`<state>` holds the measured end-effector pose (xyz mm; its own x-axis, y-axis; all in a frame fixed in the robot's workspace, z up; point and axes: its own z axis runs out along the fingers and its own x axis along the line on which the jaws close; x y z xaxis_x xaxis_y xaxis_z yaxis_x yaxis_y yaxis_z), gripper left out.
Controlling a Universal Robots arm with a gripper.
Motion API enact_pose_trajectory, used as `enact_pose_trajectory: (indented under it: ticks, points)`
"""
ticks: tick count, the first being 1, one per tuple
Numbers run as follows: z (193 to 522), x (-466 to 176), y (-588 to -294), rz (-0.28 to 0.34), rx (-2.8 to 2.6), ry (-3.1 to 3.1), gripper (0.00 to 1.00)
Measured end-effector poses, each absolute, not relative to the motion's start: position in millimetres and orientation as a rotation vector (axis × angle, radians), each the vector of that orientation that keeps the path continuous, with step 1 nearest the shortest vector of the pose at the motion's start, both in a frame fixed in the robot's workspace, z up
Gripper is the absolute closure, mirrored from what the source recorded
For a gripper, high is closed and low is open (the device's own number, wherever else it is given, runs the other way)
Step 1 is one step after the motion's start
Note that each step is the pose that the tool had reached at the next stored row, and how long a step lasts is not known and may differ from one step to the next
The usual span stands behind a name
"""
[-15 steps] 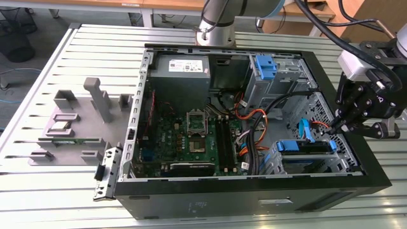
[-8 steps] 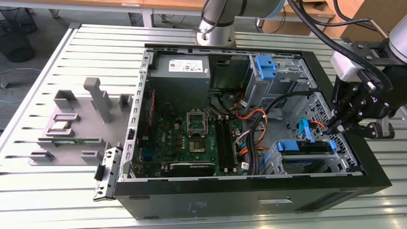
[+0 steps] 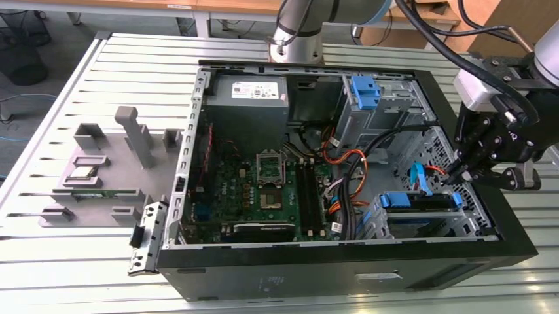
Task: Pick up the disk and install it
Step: 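Insert the second disk wire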
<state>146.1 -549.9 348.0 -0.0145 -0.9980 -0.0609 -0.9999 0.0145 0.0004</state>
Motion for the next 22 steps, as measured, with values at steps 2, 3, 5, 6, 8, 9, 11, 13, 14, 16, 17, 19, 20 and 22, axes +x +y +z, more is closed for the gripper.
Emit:
enact_pose_trajectory:
  ticks: [2,3,5,6,8,9,11,13,14,16,17,19,20,22]
  points:
    - [347.7,146.3,-549.9,0.099,-2.187,2.221,0.83]
    - [347.6,146.3,-549.8,0.109,-2.191,2.226,0.83]
    - [347.6,146.3,-549.8,0.121,-2.196,2.232,0.83]
    - [347.6,146.3,-549.8,0.122,-2.197,2.232,0.83]
    - [347.6,146.3,-549.9,0.123,-2.197,2.232,0.83]
    - [347.6,146.3,-549.9,0.123,-2.197,2.232,0.83]
    - [347.6,146.3,-549.9,0.124,-2.197,2.233,0.83]
    - [347.6,146.3,-549.9,0.124,-2.197,2.233,0.83]
    - [347.6,146.3,-549.8,0.124,-2.197,2.233,0.83]
    - [347.6,146.3,-549.9,0.125,-2.198,2.233,0.82]
    - [347.6,146.3,-549.9,0.125,-2.198,2.233,0.76]
    - [347.6,146.4,-549.9,0.125,-2.198,2.233,0.76]
    - [347.6,146.4,-549.9,0.125,-2.198,2.233,0.76]
    - [347.6,146.4,-549.8,0.125,-2.198,2.233,0.76]
